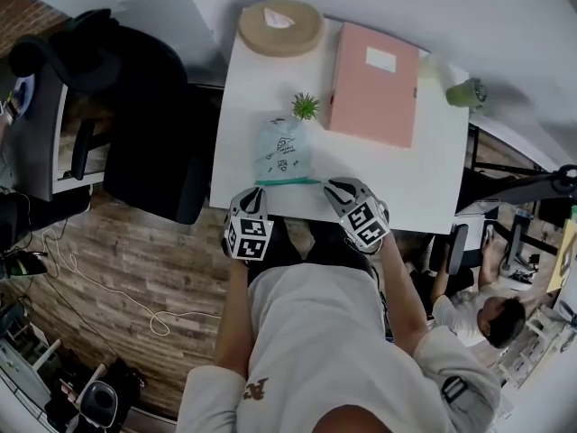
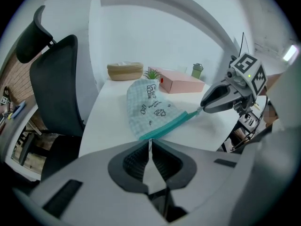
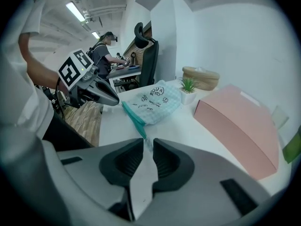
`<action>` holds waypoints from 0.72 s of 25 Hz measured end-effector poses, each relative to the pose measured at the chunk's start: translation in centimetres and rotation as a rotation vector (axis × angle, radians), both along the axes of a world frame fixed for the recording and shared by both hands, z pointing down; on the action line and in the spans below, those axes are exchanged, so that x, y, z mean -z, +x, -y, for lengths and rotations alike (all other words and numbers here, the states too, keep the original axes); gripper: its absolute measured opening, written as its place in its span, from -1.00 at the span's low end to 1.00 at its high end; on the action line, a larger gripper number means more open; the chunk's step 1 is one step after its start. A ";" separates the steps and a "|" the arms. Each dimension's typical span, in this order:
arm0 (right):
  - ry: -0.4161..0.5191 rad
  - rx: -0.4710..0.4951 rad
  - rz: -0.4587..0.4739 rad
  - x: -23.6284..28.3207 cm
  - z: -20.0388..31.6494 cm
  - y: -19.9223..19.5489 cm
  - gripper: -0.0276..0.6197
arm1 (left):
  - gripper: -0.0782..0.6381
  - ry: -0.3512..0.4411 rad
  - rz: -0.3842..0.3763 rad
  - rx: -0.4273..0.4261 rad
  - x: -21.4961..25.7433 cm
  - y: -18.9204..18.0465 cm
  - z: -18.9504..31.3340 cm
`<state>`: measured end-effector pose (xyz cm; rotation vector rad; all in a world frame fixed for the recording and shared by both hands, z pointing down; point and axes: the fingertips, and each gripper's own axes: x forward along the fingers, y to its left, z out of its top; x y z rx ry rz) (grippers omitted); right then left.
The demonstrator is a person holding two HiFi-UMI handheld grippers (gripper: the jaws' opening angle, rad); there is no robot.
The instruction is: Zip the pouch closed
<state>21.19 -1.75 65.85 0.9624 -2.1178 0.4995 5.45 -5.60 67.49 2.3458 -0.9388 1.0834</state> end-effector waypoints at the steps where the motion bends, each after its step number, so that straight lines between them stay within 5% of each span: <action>1: 0.010 -0.012 0.011 0.5 0.0 -0.1 -0.70 | -0.74 0.014 -0.009 0.001 0.5 0.0 0.1; 8: 0.152 -0.121 0.067 5.5 1.8 -0.3 -0.46 | -0.60 0.148 -0.115 0.015 6.3 0.4 1.6; 18: 0.518 -0.273 0.119 18.5 6.2 -0.8 0.01 | -0.11 0.461 -0.266 -0.002 19.2 1.9 6.7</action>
